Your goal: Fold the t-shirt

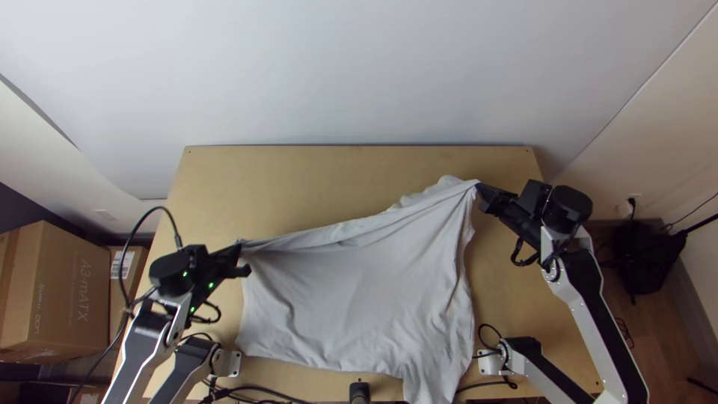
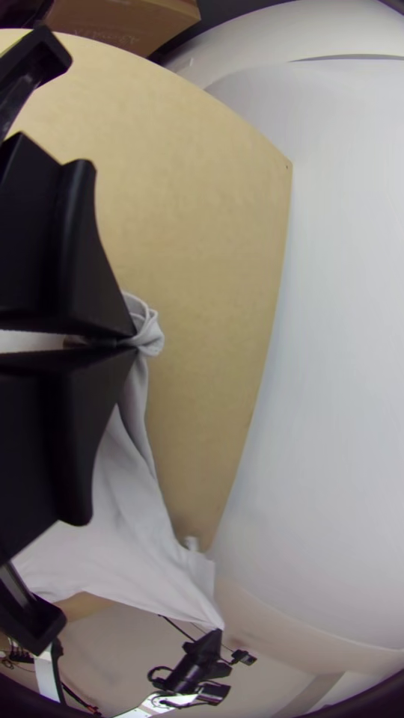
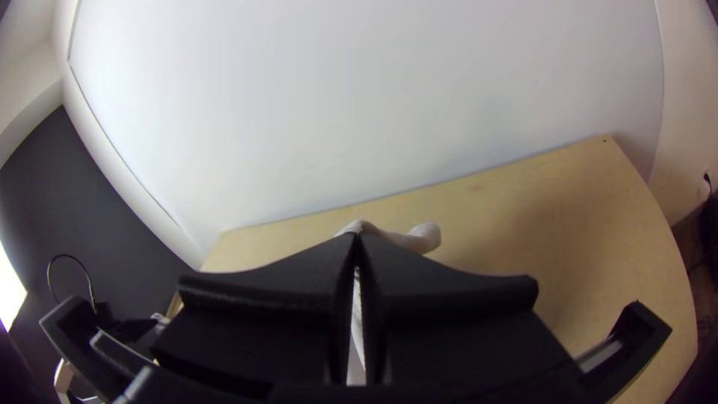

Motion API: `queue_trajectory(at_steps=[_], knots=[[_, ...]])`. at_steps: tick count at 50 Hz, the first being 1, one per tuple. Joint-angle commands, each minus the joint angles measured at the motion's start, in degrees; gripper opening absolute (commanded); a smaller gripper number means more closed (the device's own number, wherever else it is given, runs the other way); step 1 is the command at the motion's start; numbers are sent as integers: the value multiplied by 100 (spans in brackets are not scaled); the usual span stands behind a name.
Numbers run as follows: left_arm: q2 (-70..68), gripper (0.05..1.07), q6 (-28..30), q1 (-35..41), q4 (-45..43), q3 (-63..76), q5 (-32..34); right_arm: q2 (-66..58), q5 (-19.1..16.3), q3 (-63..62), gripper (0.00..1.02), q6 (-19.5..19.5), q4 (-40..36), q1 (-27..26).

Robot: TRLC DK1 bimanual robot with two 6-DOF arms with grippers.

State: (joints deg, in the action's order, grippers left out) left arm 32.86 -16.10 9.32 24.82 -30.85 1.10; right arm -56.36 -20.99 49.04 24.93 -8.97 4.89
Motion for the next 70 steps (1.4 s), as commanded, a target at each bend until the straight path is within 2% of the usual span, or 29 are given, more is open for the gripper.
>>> queue_trajectory(at_steps=[1, 14, 30, 48, 49, 50, 52, 55, 58, 61, 62, 66, 70], knots=[[1082, 8, -87, 35, -847, 9, 39, -411, 60, -122, 2, 109, 651, -181], [4167, 8, -429, -247, -2165, -1230, 39, -2186, 227, 405, 2, 276, 1372, -269], [6602, 8, -579, -510, -2350, -3217, 48, -4190, 491, 1917, 2, 364, 1187, -260], [8096, 9, -790, -414, -2315, -4658, 48, -5764, 676, 3745, 2, 513, 651, -278], [8131, 13, -790, -387, -2297, -4720, 48, -5808, 676, 3815, 5, 522, 642, -286], [8148, 22, -781, -361, -2280, -4781, 48, -5825, 693, 3877, 12, 539, 607, -295], [8192, 47, -763, -308, -2192, -4913, 39, -5860, 728, 4000, 35, 610, 475, -313], [8245, 69, -719, -255, -1955, -5185, 39, -5913, 843, 4263, 63, 619, 203, -357], [8280, 90, -728, -255, -1805, -5467, 39, -5975, 851, 4562, 84, 627, -157, -445], [8307, 97, -754, -264, -1541, -5801, 48, -5975, 869, 4791, 97, 636, -404, -524], [8315, 99, -772, -273, -1462, -5915, 48, -5975, 860, 4861, 99, 627, -456, -550], [8298, 101, -851, -308, -1076, -6310, 48, -5975, 860, 5230, 99, 636, -992, -655], [8236, 101, -921, -343, -645, -6671, 57, -5904, 851, 5511, 99, 777, -1836, -726]])
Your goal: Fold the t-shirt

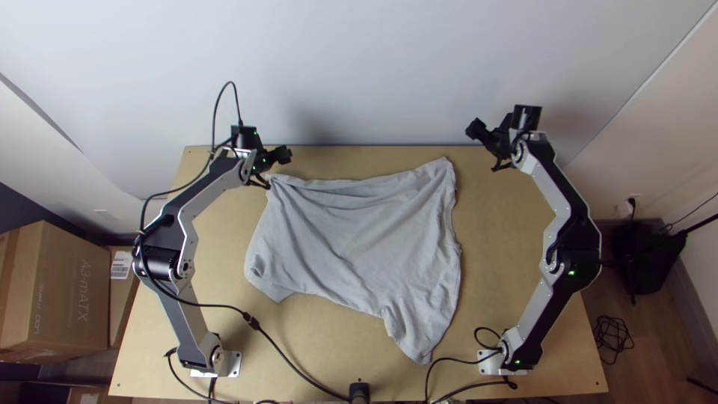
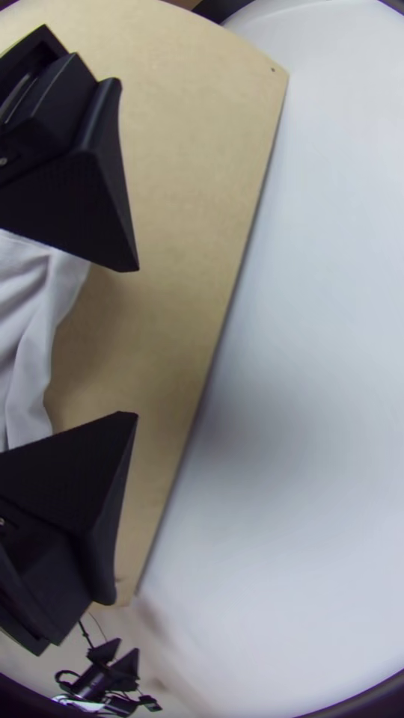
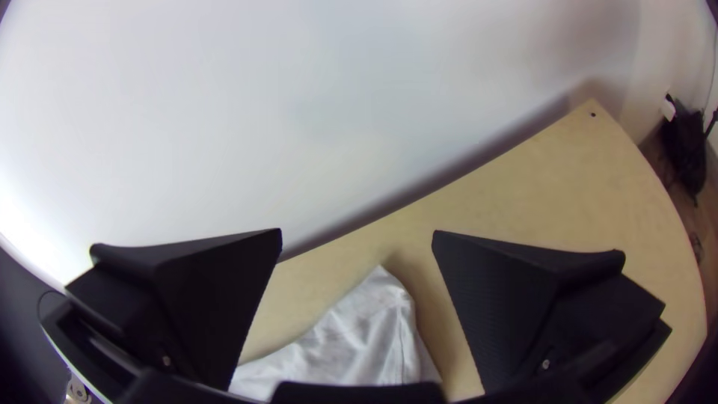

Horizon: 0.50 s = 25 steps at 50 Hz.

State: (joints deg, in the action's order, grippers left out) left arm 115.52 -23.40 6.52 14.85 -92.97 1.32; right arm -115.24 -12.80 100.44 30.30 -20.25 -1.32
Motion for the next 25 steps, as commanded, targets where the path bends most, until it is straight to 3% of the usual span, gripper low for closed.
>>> queue_trajectory(at_steps=[1, 7, 11, 17, 22, 25], knots=[[-56, 101, -191, -72, 422, -521, 35, -7, 32, 450, 99, 309, -911, -123], [-250, 101, -191, -160, 967, -802, 395, 397, 5, 573, 99, 265, -2211, -211], [-478, 101, -183, -239, 1055, -740, 509, 968, -30, 142, 99, 239, -2466, -298], [-935, 101, -112, -310, 1362, -652, 527, 2049, -381, -710, 98, -51, -2721, -465], [-1331, 101, -95, -398, 1767, -556, 782, 2920, -425, -1457, 98, -130, -3231, -545], [-1559, 101, -95, -424, 2092, -538, 808, 3421, -443, -1976, 98, -376, -3380, -571]])
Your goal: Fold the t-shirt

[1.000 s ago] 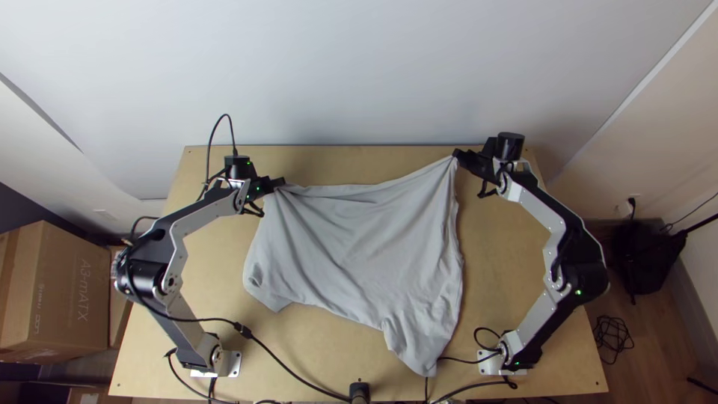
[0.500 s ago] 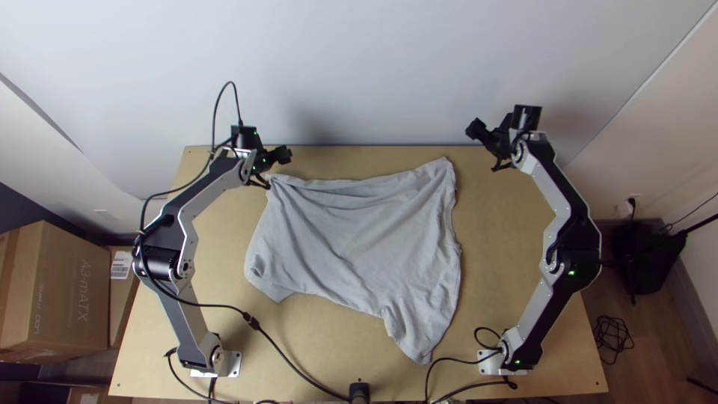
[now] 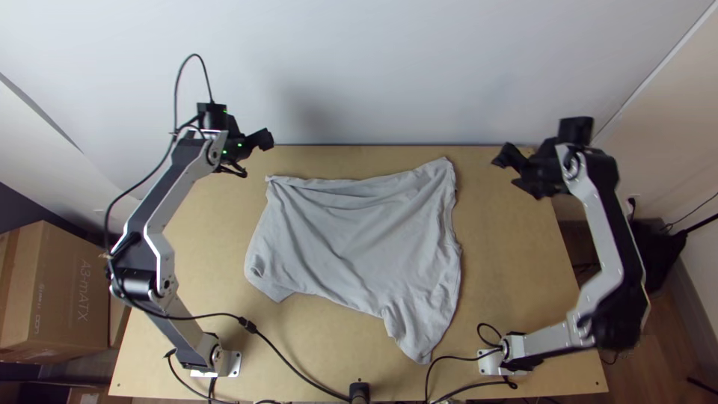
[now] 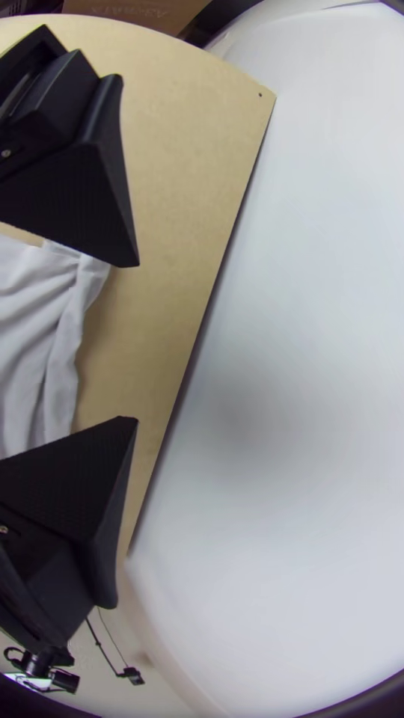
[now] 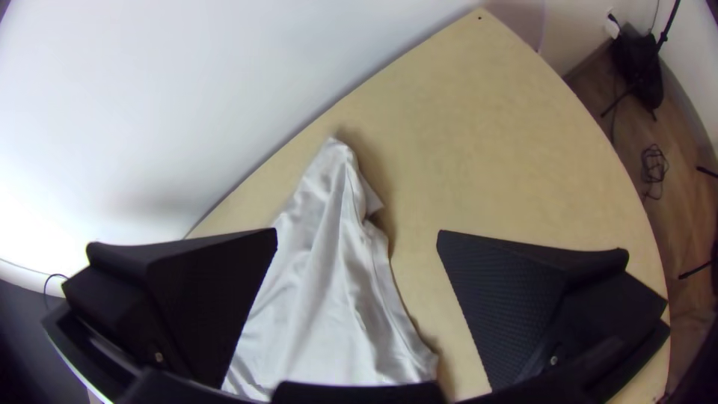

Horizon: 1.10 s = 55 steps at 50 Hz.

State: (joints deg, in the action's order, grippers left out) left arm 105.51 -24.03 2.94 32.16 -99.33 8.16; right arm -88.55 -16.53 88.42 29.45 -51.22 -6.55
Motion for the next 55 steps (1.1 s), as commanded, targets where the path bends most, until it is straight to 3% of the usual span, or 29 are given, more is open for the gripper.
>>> queue_trajectory(at_steps=[1, 5, 10, 16, 21, 28, 32, 52, 55], knots=[[-620, 101, -14, -65, 502, 107, 133, 919, -69, -985, 98, -352, -318, -57], [-910, 102, 74, -92, 941, 203, 133, 1490, -69, -1670, 98, -766, -547, -66], [-1464, 102, 109, -118, 1117, 652, 133, 1842, -157, -2224, 98, -1100, -1382, -13], [-2175, 102, 162, -136, 1169, 1302, 133, 1965, -245, -2716, 98, -1302, -2384, 57], [-2703, 102, 188, -171, 1213, 1768, 133, 2026, -245, -3191, 92, -1407, -2788, 189], [-3265, 102, 241, -241, 1240, 2225, 133, 2123, -333, -3727, 68, -1469, -2744, 400], [-3467, 102, 276, -250, 1336, 2366, 133, 2140, -394, -3956, 61, -1434, -2516, 628], [-4144, 102, 382, -364, 1433, 3060, 124, 1473, -649, -4597, 60, -1258, -1531, 1279], [-4197, 102, 390, -382, 1451, 3130, 124, 1385, -667, -4650, 50, -1249, -1338, 1340]])
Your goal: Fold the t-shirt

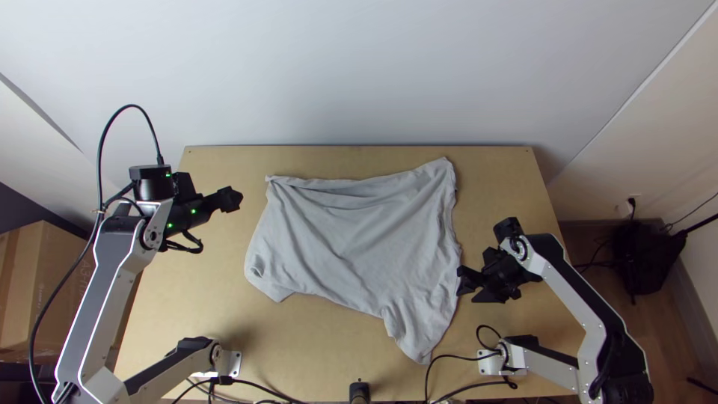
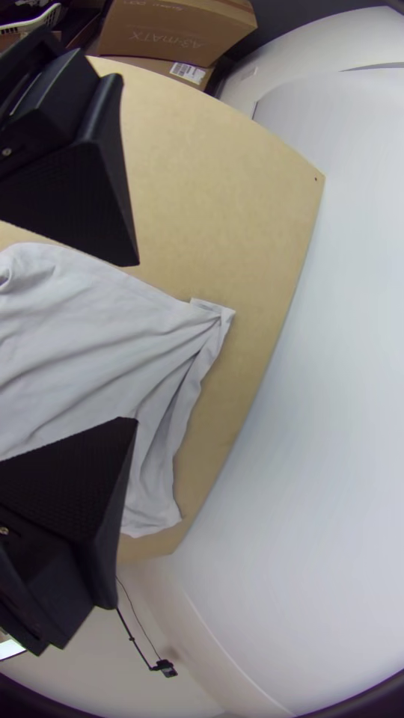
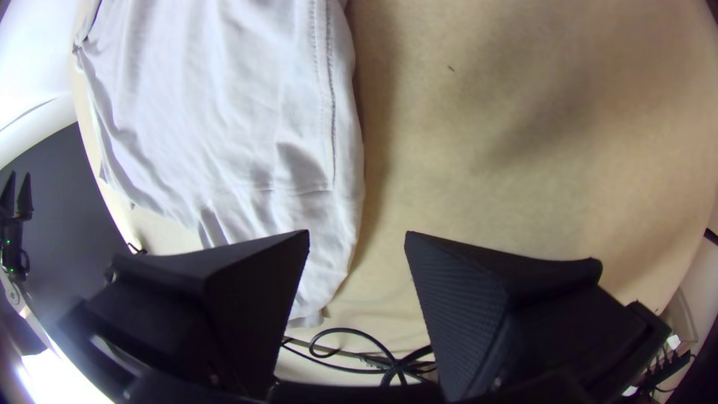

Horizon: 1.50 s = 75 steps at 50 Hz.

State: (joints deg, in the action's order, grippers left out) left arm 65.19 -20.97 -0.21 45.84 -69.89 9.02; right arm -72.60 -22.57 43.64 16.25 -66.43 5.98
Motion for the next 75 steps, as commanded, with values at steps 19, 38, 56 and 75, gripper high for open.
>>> queue_trajectory(at_steps=[19, 38, 56, 75], knots=[[-366, 102, 577, -93, 724, 362, 12, -624, -81, -400, 38, 194, 816, 404], [-454, 102, 1543, -137, 1972, 661, -75, -668, -37, -611, 2, 212, 1238, 694], [-279, 102, 2695, -252, 2368, 1926, -559, -114, -46, -374, 2, 291, 992, 668], [-85, 90, 2792, -252, 803, 2875, -489, 308, -72, 198, 2, 370, 553, 474]])
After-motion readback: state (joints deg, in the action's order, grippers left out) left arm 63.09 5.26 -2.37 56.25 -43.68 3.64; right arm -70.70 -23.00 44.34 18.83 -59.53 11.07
